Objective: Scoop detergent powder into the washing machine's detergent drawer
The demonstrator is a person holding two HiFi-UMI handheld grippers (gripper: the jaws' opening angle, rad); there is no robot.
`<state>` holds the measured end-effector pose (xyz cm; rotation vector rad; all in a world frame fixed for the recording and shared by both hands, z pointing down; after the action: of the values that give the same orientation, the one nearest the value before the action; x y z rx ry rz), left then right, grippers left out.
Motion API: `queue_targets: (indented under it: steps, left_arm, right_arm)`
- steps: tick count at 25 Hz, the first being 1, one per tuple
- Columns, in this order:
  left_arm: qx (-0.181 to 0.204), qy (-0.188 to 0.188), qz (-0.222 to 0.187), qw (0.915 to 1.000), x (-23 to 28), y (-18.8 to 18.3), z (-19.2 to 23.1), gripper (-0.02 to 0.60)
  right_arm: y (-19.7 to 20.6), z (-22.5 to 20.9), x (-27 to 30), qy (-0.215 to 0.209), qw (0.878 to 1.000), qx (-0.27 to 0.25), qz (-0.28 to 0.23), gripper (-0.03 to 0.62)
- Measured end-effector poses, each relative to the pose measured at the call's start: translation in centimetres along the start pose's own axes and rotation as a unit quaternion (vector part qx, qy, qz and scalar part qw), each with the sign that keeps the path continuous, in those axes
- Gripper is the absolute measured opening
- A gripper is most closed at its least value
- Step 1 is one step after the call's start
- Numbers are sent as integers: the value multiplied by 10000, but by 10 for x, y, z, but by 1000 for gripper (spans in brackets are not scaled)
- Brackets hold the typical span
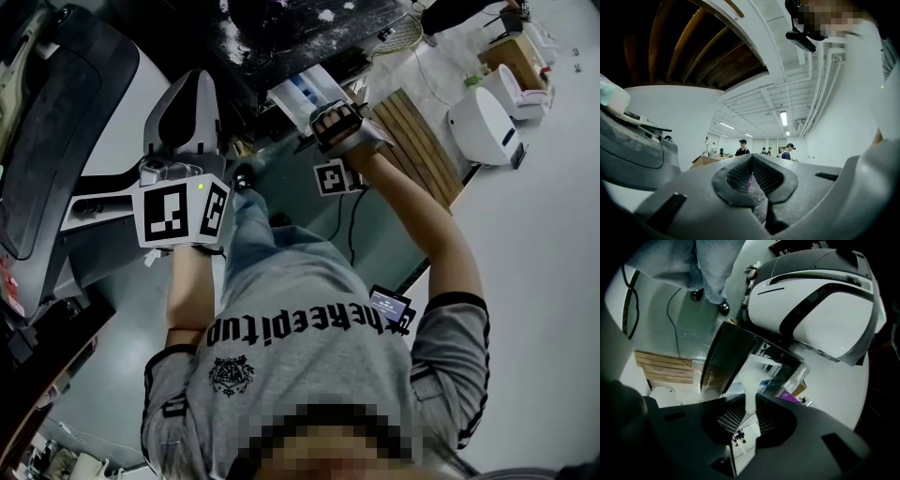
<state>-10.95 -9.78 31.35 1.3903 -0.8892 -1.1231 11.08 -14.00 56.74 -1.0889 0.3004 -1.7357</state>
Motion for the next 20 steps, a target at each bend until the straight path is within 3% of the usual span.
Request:
queue_targets:
  steps: [20]
  left_arm:
    - [5, 65, -11, 10000, 0, -1, -4, 3]
  right_arm:
    - [8, 1, 0, -145, 9991, 393, 87, 63]
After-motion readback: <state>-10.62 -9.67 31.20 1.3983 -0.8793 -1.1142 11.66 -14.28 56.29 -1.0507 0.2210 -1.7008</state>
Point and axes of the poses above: the fingertips, and each gripper's own axes: x forward along the fingers, z to its left, y out of its underside, the point moved 5 cm from there along -x, backward along the fingers, and after that the axes turned 4 degrees about x, right-handed, at the moved point
